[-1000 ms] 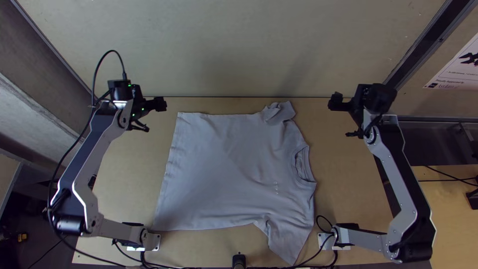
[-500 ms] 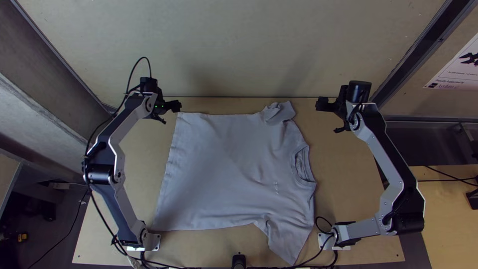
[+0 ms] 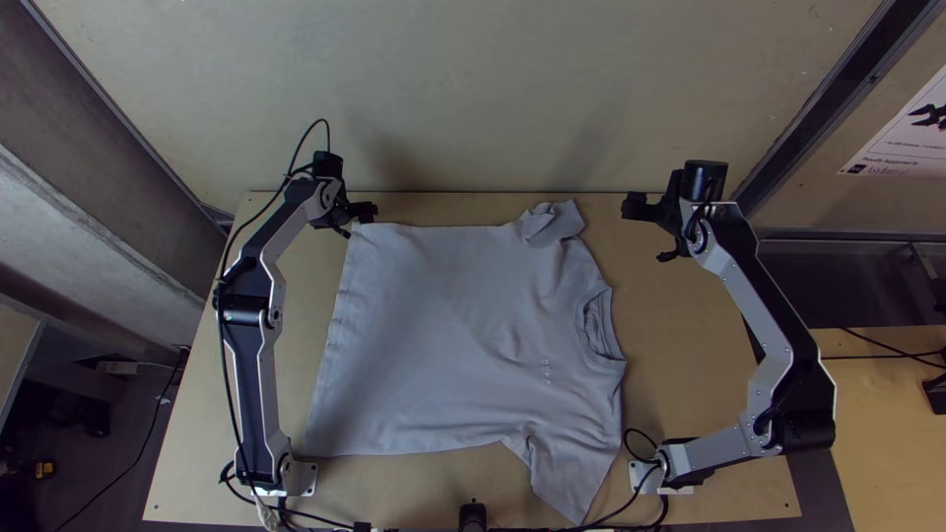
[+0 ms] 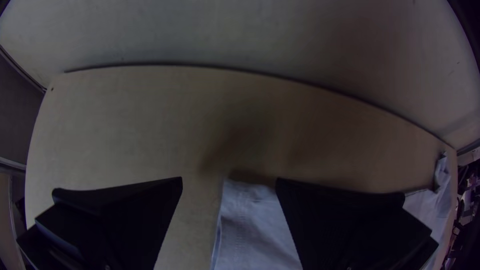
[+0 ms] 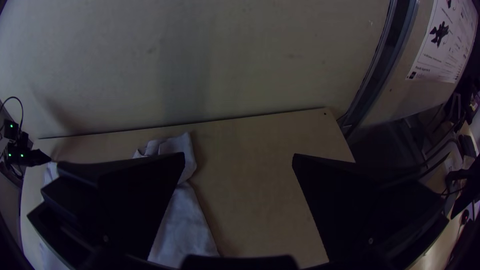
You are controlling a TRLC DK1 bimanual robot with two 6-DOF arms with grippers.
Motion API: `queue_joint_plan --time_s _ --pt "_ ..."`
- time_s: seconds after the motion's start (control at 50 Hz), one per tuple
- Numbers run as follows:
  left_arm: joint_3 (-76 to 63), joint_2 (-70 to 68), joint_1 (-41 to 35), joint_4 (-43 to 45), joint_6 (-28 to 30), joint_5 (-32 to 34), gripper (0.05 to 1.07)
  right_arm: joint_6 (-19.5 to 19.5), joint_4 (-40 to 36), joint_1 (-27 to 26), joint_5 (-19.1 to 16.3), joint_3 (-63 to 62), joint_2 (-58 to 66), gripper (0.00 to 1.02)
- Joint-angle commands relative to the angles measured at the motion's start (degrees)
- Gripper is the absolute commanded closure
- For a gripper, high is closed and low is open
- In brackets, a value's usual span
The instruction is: Fold the t-shirt
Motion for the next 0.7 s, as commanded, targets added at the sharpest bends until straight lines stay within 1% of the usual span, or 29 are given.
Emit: queue_joint_plan --time_s 0.0,0.1,0.12,0.18,0.24,0.26,0.32,0.36,0.48,0.64,0.68 --pt "2.4 1.85 -0.78 -1.72 -0.71 -1.23 0.17 1.55 -0.16 -1.06 0.51 1.71 1.84 0.04" --pt "2.84 3.08 -1.22 -1.9 -0.18 -1.84 0.18 1.9 -0.16 -1.42 0.51 1.98 2.28 0.04" --pt "2.84 3.26 -1.31 -2.25 -0.01 -1.75 0.22 1.99 -0.16 -1.5 0.51 2.06 2.45 0.04" --pt "2.93 3.61 -1.66 -2.51 0.78 -1.75 0.41 2.34 -0.16 -1.77 0.51 2.5 2.98 0.04" --pt "2.84 3.78 -2.01 -3.13 1.66 -1.75 0.69 3.13 -0.16 -2.03 0.51 2.94 3.6 0.04" --pt "2.84 3.78 -2.19 -3.57 1.66 -1.75 0.76 3.31 -0.16 -2.12 0.51 3.12 3.86 0.04" --pt "2.4 3.43 -2.54 -4.18 1.49 -1.84 0.92 3.57 -0.25 -2.21 0.6 3.47 4.83 0.04" --pt "1.87 2.82 -2.62 -4.18 1.58 -1.84 1.05 3.75 -0.34 -2.47 0.6 3.91 5.79 0.04" --pt "0.55 1.94 -2.54 -4.27 1.66 -1.93 1.05 3.92 -2.53 -2.65 0.51 6.02 9.22 0.04" --pt "0.38 0.53 -1.22 -4.18 1.4 -1.84 1.05 4.01 -9.21 -2.12 -0.81 12.44 15.55 0.04" --pt "0.38 -0.17 -1.04 -4.18 1.4 -1.84 1.05 4.54 -10.88 -2.03 -1.25 14.11 16.95 0.04"
